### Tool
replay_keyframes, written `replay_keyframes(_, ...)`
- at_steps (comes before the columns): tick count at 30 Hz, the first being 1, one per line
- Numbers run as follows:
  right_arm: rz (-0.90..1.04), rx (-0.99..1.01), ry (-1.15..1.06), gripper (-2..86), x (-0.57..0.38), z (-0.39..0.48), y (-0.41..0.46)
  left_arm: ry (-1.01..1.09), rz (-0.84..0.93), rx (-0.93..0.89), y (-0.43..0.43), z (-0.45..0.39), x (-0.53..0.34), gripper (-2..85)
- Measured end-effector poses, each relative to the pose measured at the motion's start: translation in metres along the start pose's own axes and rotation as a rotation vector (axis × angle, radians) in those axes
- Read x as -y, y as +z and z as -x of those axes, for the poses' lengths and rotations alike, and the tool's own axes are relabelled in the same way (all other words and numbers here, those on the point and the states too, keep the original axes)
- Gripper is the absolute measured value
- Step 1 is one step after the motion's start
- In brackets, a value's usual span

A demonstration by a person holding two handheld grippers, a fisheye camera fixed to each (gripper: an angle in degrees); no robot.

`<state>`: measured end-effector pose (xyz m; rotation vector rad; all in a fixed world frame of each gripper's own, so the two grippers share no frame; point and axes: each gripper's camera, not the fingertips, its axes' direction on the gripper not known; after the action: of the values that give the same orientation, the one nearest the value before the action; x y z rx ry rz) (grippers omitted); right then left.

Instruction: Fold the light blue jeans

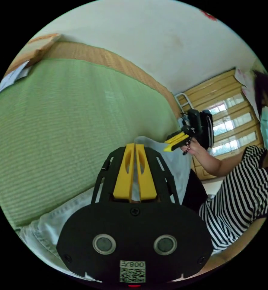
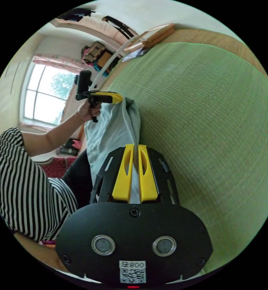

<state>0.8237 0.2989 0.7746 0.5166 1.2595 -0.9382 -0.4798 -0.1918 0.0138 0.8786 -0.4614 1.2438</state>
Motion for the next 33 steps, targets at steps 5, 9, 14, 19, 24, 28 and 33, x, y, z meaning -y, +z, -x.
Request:
replay_keyframes(5,-0.093,-0.050,0.071,1.1,-0.017,0.005,-0.004,0.028,-0.033,-0.076,0.020,-0.018,0.005,0.4)
replay_keyframes(9,-0.197,-0.113,0.108,0.3,-0.048,0.021,-0.025,0.108,0.111,-0.033,0.074,-0.050,0.011,0.2)
replay_keyframes(14,-0.124,-0.348,0.146,0.1,-0.107,0.056,-0.010,-0.012,0.145,0.106,0.122,-0.040,0.014,0.1)
replay_keyframes(19,-0.098,-0.530,0.178,0.2,-0.152,0.072,0.014,-0.007,0.122,0.218,0.148,-0.056,0.012,0.0)
replay_keyframes(24,-0.045,-0.670,0.095,0.2,-0.170,0.086,0.026,-0.056,0.115,0.282,0.178,-0.065,0.014,0.0)
replay_keyframes(28,-0.143,-0.546,0.224,0.1,-0.201,0.064,0.011,-0.088,0.105,0.310,0.205,-0.073,0.016,0.0)
replay_keyframes(33,-0.242,-0.622,0.284,0.1,-0.259,0.079,-0.006,-0.013,0.071,0.228,0.241,-0.115,0.017,0.1)
